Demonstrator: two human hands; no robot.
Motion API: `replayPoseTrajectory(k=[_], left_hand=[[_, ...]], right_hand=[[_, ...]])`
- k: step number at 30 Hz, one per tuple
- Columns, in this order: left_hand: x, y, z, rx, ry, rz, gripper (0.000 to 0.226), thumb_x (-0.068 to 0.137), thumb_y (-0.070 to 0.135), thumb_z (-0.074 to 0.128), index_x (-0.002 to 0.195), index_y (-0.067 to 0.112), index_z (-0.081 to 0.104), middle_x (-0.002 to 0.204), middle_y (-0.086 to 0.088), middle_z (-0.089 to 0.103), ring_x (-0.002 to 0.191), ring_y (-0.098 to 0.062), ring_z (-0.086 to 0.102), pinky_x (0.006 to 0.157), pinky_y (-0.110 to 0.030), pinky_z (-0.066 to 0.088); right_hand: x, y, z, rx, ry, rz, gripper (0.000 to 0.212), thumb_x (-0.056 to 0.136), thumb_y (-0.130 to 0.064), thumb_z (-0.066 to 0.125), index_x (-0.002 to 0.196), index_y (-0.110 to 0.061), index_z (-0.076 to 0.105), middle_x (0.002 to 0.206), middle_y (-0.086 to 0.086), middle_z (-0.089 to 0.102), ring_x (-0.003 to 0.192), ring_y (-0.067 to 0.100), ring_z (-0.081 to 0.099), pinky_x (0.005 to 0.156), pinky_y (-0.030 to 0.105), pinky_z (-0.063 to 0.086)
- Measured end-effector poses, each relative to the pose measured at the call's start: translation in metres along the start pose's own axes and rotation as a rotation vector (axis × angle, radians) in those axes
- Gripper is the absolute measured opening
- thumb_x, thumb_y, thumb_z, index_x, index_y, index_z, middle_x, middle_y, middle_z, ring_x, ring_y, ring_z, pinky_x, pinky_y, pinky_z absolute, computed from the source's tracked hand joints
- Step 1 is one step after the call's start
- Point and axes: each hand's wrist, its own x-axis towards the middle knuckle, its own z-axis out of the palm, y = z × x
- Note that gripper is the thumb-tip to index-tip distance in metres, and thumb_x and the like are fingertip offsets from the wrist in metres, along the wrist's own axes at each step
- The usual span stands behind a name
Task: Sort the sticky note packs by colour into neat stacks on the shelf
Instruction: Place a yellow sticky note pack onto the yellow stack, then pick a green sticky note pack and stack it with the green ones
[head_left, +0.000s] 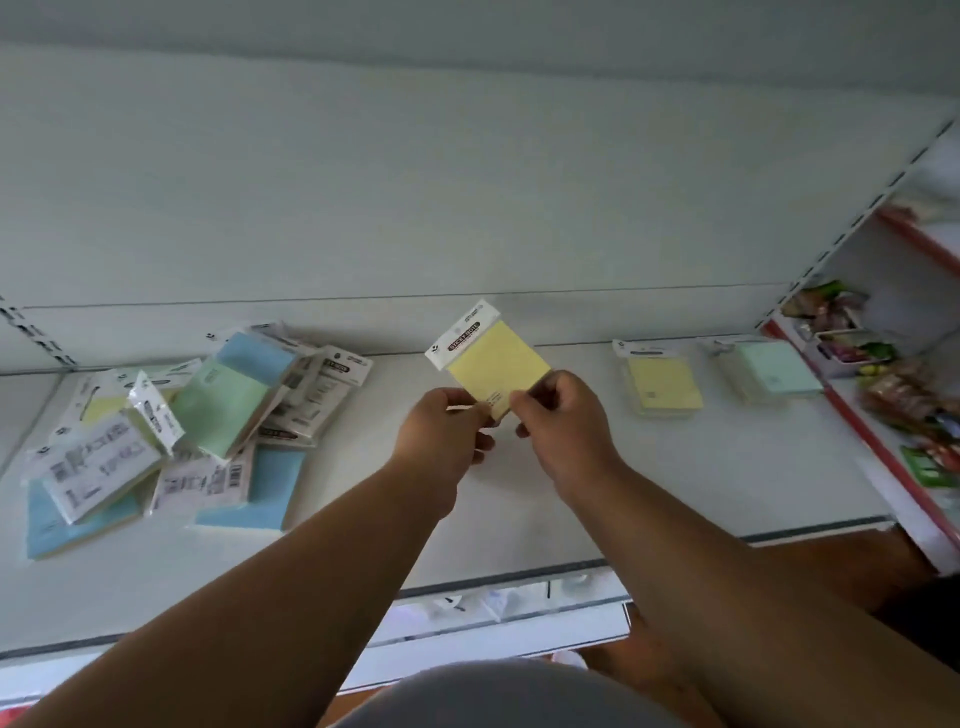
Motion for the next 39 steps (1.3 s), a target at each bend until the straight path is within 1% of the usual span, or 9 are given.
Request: replayPoseTrajectory(k=[4, 10, 13, 17, 20, 25, 28, 31, 39], left_hand=[[0.004, -0.008, 0.052, 0.311, -0.102, 0.165, 0.013, 0.086, 0.019, 0.059, 0.089, 0.032, 0.059, 0.078, 0.003, 0.07, 0.054, -0.01, 0.062, 0.05, -0.024, 0.047], [0.008, -0.001, 0.135, 0.64, -0.075, 0.269, 0.006, 0.085, 0.029, 0.056, 0.089, 0.033, 0.057, 0.077, 0.011, 0.065, 0.064, -0.012, 0.064, 0.053, -0.025, 0.048], [0.016, 0.012, 0.169, 0.84, -0.005, 0.293, 0.01, 0.083, 0.026, 0.051, 0.09, 0.03, 0.057, 0.08, 0.011, 0.063, 0.068, -0.011, 0.06, 0.056, -0.025, 0.047], [0.023, 0.019, 0.201, 1.053, 0.066, 0.266, 0.016, 0.077, 0.017, 0.051, 0.091, 0.019, 0.059, 0.083, 0.001, 0.062, 0.074, -0.022, 0.058, 0.057, -0.028, 0.043], [0.025, 0.017, 0.209, 1.07, 0.119, 0.252, 0.018, 0.078, 0.02, 0.056, 0.096, 0.022, 0.058, 0.086, 0.004, 0.059, 0.077, -0.022, 0.056, 0.06, -0.028, 0.041], [0.02, 0.013, 0.205, 0.986, 0.208, 0.273, 0.019, 0.076, 0.027, 0.058, 0.094, 0.028, 0.053, 0.084, 0.009, 0.061, 0.075, -0.017, 0.058, 0.054, -0.026, 0.039], [0.015, 0.003, 0.192, 0.924, 0.238, 0.292, 0.018, 0.081, 0.036, 0.057, 0.098, 0.031, 0.053, 0.082, 0.012, 0.062, 0.074, -0.014, 0.06, 0.06, -0.028, 0.049], [0.008, -0.004, 0.164, 0.913, 0.263, 0.315, 0.016, 0.082, 0.038, 0.058, 0.097, 0.033, 0.053, 0.077, 0.015, 0.061, 0.07, -0.009, 0.059, 0.059, -0.026, 0.049], [-0.016, -0.013, 0.036, 0.908, 0.295, 0.298, 0.013, 0.082, 0.036, 0.059, 0.094, 0.035, 0.056, 0.074, 0.018, 0.059, 0.07, -0.005, 0.058, 0.062, -0.025, 0.048]], right_hand=[[0.027, 0.02, -0.065, 0.043, 0.108, 0.06, 0.024, 0.075, -0.035, 0.07, 0.096, -0.029, 0.06, 0.088, -0.01, 0.065, 0.082, 0.013, 0.064, 0.068, 0.027, 0.049], [0.084, 0.045, -0.147, -0.104, 0.017, 0.103, 0.03, 0.079, -0.034, 0.072, 0.102, -0.017, 0.068, 0.098, -0.001, 0.069, 0.09, 0.02, 0.065, 0.077, 0.034, 0.053], [0.112, 0.048, -0.168, -0.244, -0.02, 0.083, 0.029, 0.078, -0.036, 0.074, 0.099, -0.016, 0.068, 0.095, 0.001, 0.069, 0.086, 0.022, 0.065, 0.078, 0.04, 0.056], [0.137, 0.049, -0.179, -0.533, -0.069, 0.006, 0.027, 0.079, -0.038, 0.071, 0.093, -0.015, 0.067, 0.092, 0.003, 0.069, 0.088, 0.026, 0.064, 0.069, 0.03, 0.045], [0.141, 0.054, -0.181, -0.706, -0.092, -0.05, 0.034, 0.079, -0.041, 0.069, 0.095, -0.012, 0.062, 0.097, 0.007, 0.067, 0.092, 0.029, 0.062, 0.069, 0.03, 0.039], [0.135, 0.053, -0.178, -0.786, -0.074, -0.243, 0.026, 0.079, -0.034, 0.067, 0.09, -0.016, 0.053, 0.091, 0.006, 0.063, 0.087, 0.03, 0.06, 0.067, 0.032, 0.041], [0.125, 0.047, -0.166, -0.721, -0.081, -0.334, 0.021, 0.079, -0.033, 0.065, 0.086, -0.02, 0.05, 0.087, 0.001, 0.058, 0.078, 0.024, 0.054, 0.063, 0.03, 0.036], [0.112, 0.035, -0.145, -0.614, -0.098, -0.394, 0.02, 0.08, -0.033, 0.064, 0.081, -0.023, 0.047, 0.079, -0.004, 0.055, 0.068, 0.019, 0.05, 0.056, 0.028, 0.031], [0.055, -0.011, -0.038, -0.474, -0.207, -0.451, 0.011, 0.079, -0.03, 0.065, 0.077, -0.024, 0.055, 0.074, -0.008, 0.061, 0.069, 0.014, 0.057, 0.06, 0.028, 0.047]])
